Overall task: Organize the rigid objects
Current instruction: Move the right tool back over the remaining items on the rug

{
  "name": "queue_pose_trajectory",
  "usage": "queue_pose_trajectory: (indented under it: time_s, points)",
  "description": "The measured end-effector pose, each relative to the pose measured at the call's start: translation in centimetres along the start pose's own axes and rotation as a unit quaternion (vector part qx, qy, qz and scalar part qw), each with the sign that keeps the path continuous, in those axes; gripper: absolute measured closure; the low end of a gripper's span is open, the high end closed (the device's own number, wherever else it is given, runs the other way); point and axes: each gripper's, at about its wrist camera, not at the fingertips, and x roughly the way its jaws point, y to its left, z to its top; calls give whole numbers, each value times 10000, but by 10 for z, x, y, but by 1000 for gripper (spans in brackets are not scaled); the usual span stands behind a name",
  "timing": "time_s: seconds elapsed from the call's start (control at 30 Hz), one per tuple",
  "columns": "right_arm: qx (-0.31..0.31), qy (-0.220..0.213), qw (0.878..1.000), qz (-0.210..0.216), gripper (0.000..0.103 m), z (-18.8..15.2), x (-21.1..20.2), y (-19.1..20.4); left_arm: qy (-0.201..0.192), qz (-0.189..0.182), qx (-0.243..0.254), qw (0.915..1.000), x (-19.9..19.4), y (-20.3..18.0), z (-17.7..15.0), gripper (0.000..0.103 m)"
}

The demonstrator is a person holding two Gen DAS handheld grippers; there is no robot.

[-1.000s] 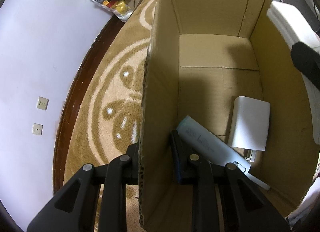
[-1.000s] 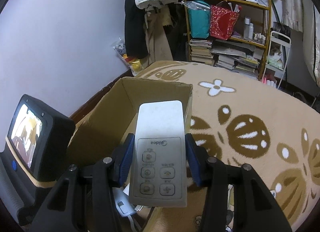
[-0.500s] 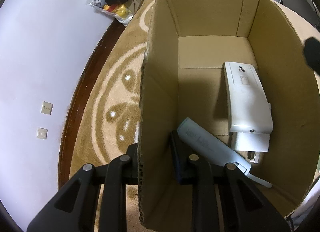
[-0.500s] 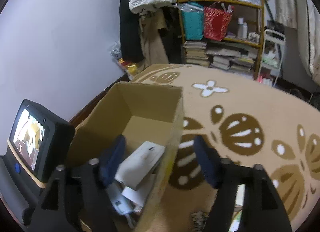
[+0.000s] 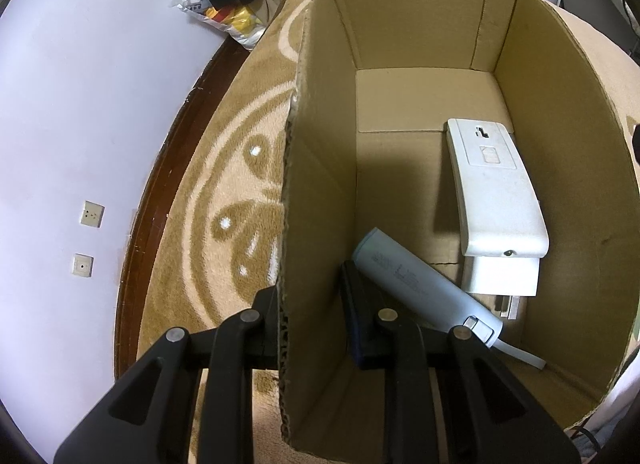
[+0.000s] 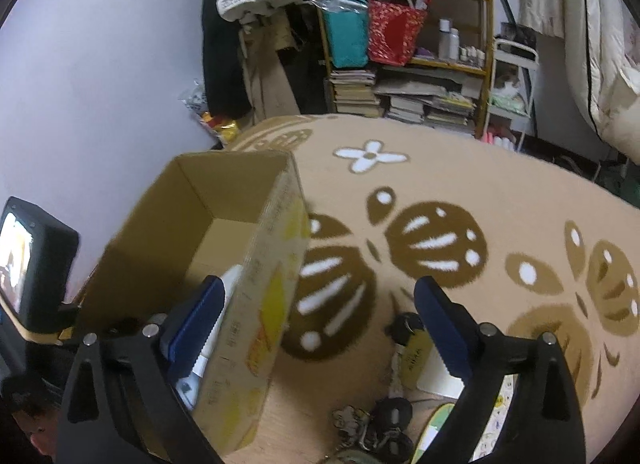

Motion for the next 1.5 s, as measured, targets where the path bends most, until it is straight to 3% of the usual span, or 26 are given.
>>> queue_pose_trajectory:
  time_s: [0.43,0.83,1.03,1.2,1.37,1.5]
  points:
    - [843,535,9940,-443,3,-21,31,-63,25,-5,-26,10000,0,-1,3,80]
    - [1207,865,9870,-610,4,-33,48,-88,20,36,-2,10000,0,-1,1,80]
    - [1402,910,9846,-508,14,-35,47,-94,23,37,-4,10000,0,-3,1,80]
    - [1367,871,9844,-686,35,-34,41,-102,23,40,-2,10000,0,-3,1,80]
    - [1638,970,9792,-703,43,-37,43,-117,41,32,-5,10000,0,-3,1,80]
    - [1729,992,9778,-653,44,-38,44,-119,49,9,-21,10000,0,-2,2,80]
